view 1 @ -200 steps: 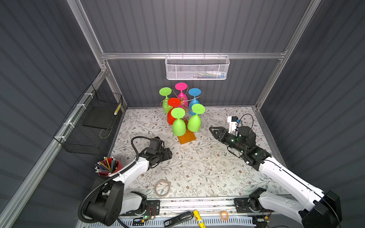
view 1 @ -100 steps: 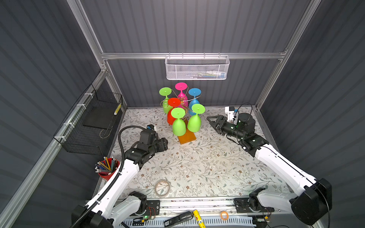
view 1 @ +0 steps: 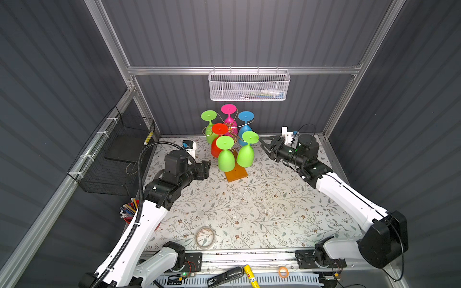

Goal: Take the wine glass off the wine glass rack
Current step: Pick up the wine glass from the wine glass rack.

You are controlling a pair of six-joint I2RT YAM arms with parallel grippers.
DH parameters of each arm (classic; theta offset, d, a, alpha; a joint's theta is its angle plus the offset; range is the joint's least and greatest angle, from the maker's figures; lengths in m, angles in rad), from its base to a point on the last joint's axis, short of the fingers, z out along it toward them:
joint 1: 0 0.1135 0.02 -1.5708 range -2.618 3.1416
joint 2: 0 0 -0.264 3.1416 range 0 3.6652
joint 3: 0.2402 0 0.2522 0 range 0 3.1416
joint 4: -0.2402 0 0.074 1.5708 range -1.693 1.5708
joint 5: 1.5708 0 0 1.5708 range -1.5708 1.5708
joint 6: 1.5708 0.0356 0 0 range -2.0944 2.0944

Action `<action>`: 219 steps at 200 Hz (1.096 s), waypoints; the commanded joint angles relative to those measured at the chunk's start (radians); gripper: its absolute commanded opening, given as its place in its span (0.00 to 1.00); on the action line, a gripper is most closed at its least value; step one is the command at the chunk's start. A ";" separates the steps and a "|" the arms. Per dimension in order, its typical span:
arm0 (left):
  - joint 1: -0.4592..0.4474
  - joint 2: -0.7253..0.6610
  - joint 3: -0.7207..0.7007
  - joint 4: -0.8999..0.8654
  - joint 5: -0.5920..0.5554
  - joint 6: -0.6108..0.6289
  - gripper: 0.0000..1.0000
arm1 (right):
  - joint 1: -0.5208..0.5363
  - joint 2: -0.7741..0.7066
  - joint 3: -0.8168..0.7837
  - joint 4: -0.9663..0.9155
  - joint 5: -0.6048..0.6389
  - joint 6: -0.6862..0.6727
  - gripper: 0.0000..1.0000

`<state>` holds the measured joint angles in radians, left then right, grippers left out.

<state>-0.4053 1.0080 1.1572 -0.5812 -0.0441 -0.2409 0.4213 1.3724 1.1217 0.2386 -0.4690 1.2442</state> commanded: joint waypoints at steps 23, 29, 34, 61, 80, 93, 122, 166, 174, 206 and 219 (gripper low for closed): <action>-0.005 0.019 0.029 0.039 0.077 0.091 0.73 | -0.004 0.040 0.055 0.048 -0.010 0.050 0.44; -0.006 0.020 0.026 0.044 0.083 0.097 0.73 | -0.004 0.046 0.057 0.050 -0.010 0.051 0.43; -0.006 0.020 0.025 0.049 0.089 0.101 0.73 | -0.004 0.049 0.060 0.050 -0.008 0.052 0.43; -0.006 0.018 0.003 0.072 0.123 0.116 0.73 | -0.009 0.073 0.083 0.048 -0.008 0.055 0.40; -0.006 0.015 -0.015 0.086 0.140 0.125 0.73 | -0.010 0.091 0.099 0.051 -0.009 0.063 0.37; -0.006 0.016 -0.022 0.090 0.147 0.127 0.73 | -0.009 0.105 0.106 0.053 -0.011 0.067 0.35; -0.006 0.021 -0.030 0.094 0.148 0.129 0.73 | -0.009 0.132 0.130 0.045 -0.012 0.061 0.32; -0.006 0.020 -0.046 0.097 0.147 0.129 0.73 | -0.007 0.152 0.143 0.042 -0.011 0.061 0.29; -0.005 0.020 -0.049 0.098 0.145 0.130 0.73 | -0.008 0.154 0.141 0.042 -0.011 0.061 0.27; -0.006 0.020 -0.057 0.101 0.147 0.128 0.73 | -0.005 0.152 0.141 0.048 -0.004 0.061 0.20; -0.006 0.020 -0.059 0.101 0.148 0.127 0.73 | -0.005 0.147 0.142 0.047 0.001 0.059 0.17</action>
<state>-0.4053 1.0298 1.1088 -0.4923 0.0834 -0.1333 0.4168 1.5246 1.2385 0.2668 -0.4713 1.3060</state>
